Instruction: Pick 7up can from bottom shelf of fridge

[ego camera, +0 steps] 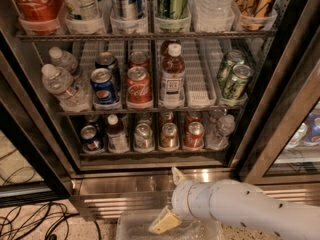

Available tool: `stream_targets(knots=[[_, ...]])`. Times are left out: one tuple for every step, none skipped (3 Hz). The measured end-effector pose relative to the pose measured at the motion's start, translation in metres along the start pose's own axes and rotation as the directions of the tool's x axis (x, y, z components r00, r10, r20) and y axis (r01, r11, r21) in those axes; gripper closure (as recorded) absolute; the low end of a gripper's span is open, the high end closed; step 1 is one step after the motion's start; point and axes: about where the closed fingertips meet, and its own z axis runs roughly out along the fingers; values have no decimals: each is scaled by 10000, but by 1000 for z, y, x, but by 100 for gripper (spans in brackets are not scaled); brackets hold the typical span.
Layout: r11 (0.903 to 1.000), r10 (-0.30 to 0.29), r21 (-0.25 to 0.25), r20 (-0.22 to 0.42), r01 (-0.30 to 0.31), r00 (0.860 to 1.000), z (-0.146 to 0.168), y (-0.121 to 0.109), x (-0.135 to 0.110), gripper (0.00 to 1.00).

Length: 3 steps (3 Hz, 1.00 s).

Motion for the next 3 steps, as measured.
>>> stream_targets(knots=[[9931, 276, 1113, 847, -370, 9960, 17, -27, 2, 0], [9761, 403, 2022, 1914, -796, 9807, 29, -59, -9, 0], [9724, 399, 2138, 2421, -934, 9694, 40, -87, -22, 0]])
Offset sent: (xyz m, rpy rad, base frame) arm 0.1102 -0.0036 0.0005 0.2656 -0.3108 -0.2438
